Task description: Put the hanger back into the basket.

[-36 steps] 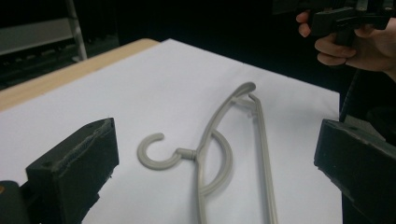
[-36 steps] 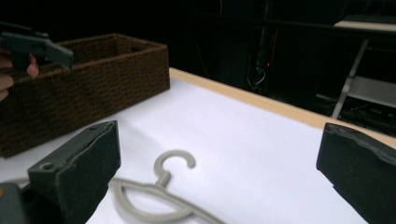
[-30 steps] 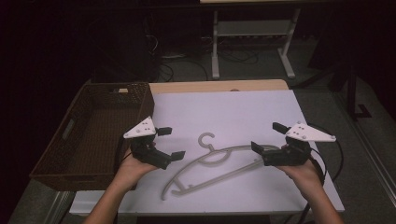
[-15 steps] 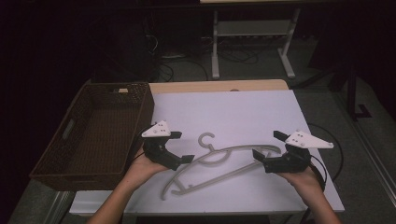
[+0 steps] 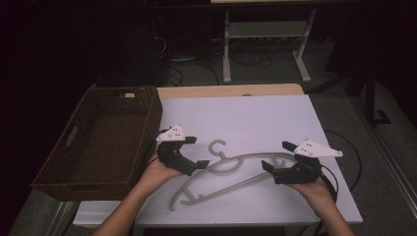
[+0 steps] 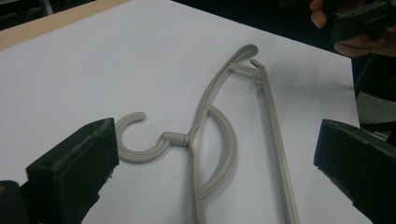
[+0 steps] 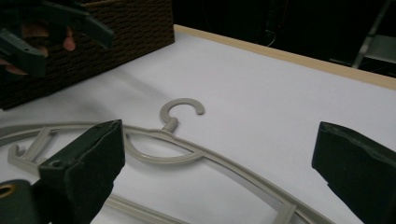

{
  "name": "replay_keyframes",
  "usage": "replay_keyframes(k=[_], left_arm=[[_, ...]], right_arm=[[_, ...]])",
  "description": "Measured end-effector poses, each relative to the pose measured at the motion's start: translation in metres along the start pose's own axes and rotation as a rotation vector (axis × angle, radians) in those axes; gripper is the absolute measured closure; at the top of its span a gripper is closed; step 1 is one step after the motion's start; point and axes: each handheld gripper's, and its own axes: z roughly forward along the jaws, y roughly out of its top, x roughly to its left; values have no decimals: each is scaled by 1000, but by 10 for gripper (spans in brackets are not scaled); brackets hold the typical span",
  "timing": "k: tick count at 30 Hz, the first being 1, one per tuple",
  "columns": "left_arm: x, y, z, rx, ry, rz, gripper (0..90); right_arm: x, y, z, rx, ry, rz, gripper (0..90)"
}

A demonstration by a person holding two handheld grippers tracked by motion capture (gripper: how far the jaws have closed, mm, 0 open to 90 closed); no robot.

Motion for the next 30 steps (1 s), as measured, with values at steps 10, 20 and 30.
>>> replay_keyframes(k=[10, 20, 30], left_arm=[[3, -4, 7, 15, -5, -4, 0], [4, -4, 7, 18, -7, -9, 0], [6, -6, 8, 22, -6, -14, 0]], right_arm=[[18, -2, 15, 76, 97, -40, 346], [47, -14, 41, 207, 196, -107, 751], [53, -25, 61, 300, 237, -123, 895]])
